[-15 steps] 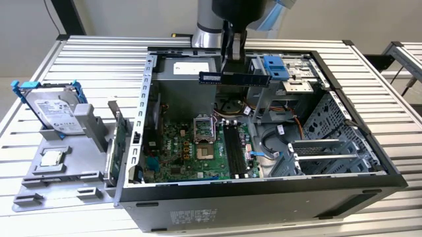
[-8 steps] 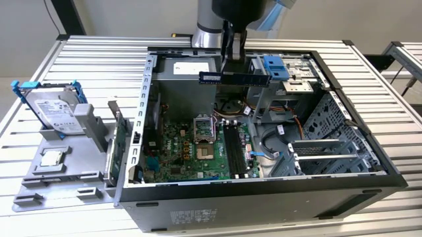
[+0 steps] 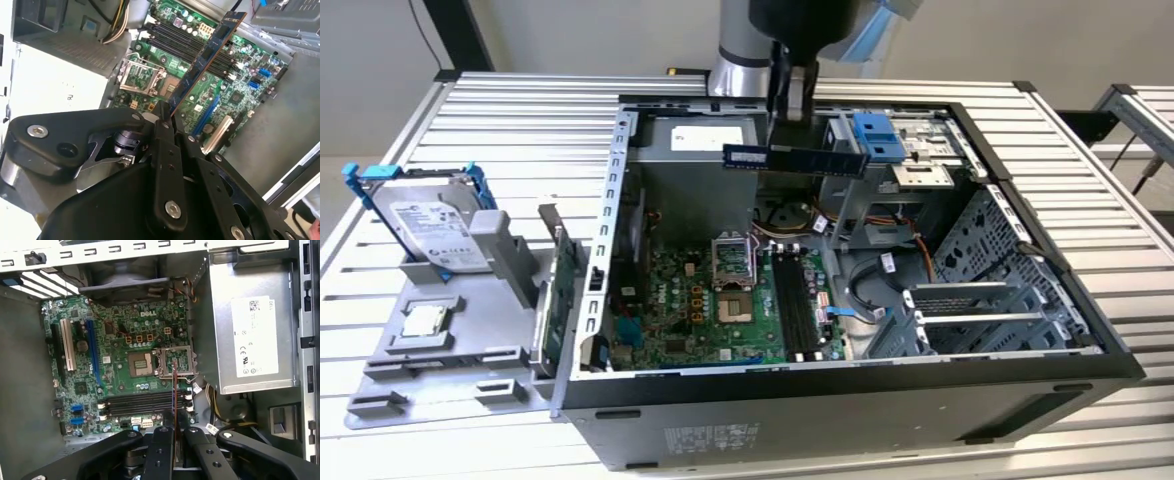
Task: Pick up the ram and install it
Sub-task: 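Insert the ram into the slot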
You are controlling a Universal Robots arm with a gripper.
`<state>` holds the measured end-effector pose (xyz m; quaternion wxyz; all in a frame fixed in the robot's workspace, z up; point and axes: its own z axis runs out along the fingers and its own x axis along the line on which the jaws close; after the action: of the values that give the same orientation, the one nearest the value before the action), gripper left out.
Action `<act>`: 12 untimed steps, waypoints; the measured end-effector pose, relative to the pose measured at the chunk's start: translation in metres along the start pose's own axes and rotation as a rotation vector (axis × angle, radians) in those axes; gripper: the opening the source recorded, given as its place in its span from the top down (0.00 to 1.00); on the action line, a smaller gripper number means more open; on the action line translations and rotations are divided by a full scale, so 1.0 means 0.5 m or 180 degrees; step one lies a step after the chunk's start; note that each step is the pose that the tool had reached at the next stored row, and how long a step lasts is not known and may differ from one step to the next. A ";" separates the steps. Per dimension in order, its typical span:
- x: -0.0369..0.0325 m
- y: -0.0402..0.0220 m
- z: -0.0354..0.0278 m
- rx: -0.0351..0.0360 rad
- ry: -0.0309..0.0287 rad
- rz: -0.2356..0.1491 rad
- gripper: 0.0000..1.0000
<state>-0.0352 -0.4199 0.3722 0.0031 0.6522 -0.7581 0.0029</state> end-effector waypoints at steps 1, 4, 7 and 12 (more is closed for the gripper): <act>0.000 0.000 0.000 0.0000 0.0000 0.0033 1.00; 0.000 0.000 0.000 -0.0001 0.0001 0.0139 1.00; 0.000 0.000 0.000 -0.0002 0.0001 0.0265 1.00; 0.000 0.000 0.000 -0.0003 0.0002 0.0487 1.00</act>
<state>-0.0352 -0.4200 0.3722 0.0034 0.5923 -0.8057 0.0029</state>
